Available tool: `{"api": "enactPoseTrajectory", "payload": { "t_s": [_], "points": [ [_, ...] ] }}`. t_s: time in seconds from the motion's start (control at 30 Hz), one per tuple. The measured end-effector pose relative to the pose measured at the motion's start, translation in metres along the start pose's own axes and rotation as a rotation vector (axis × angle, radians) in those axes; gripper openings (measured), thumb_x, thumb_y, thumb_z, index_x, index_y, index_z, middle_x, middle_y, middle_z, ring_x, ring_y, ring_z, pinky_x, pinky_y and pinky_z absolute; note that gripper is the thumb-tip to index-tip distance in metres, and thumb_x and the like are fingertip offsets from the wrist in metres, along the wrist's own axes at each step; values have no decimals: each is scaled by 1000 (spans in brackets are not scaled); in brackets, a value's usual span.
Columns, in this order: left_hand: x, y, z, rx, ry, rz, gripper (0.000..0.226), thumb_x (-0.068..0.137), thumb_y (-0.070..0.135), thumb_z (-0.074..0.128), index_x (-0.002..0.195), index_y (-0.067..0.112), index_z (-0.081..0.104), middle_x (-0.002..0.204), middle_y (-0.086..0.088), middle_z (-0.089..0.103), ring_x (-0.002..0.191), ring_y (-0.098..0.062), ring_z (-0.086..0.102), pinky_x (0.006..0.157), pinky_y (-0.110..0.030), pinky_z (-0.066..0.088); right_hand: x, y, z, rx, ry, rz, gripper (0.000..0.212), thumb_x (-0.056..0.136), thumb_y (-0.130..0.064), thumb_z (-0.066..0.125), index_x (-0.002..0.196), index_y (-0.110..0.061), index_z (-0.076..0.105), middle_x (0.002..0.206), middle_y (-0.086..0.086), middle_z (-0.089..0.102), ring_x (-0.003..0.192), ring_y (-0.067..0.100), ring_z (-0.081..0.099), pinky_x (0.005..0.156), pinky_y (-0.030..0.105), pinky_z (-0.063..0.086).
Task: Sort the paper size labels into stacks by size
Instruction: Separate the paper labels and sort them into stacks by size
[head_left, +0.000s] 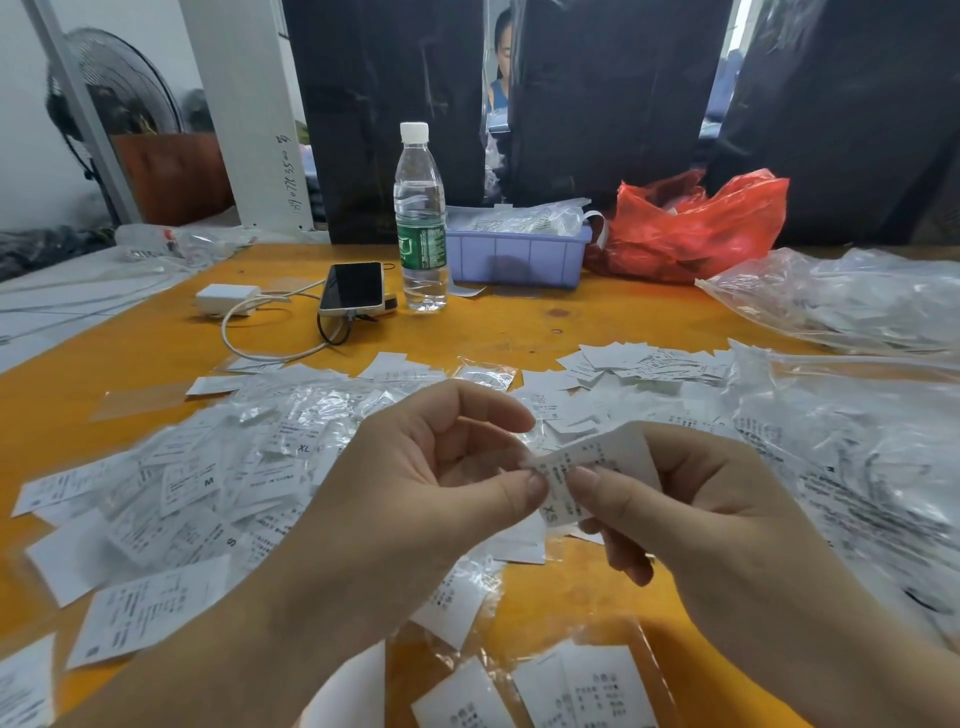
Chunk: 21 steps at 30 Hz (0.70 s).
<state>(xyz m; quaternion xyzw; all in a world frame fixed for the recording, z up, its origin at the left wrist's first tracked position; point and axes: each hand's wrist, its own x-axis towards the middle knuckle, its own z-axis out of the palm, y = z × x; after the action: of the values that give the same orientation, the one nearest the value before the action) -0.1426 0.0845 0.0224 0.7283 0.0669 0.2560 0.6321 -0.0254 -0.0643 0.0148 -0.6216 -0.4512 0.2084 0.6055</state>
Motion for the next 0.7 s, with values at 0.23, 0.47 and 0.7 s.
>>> {"api": "enactPoseTrajectory", "payload": {
  "t_s": [0.23,0.47,0.7],
  "points": [
    [-1,1,-1,16,29,9,32,60,14,81,85,32,72,77,1,73,76,-12,72,66,-18,54,1,0,1,30,-41,66,32,66,-43,72,75,-13,73,62,4,66,51,12,56,48,24,43],
    [0,3,3,34,6,8,35,62,16,80,90,34,70,80,-1,74,77,-13,71,66,-21,55,0,-4,3,97,52,59,12,73,-28,70,71,-17,76,60,5,66,49,14,54,49,23,43],
    [-1,1,5,89,54,-15,40,58,21,83,92,38,69,83,0,74,79,-26,70,71,-33,60,-1,-7,7,199,70,113,18,66,-29,78,74,-13,78,60,8,65,46,14,52,45,23,43]
  ]
}}
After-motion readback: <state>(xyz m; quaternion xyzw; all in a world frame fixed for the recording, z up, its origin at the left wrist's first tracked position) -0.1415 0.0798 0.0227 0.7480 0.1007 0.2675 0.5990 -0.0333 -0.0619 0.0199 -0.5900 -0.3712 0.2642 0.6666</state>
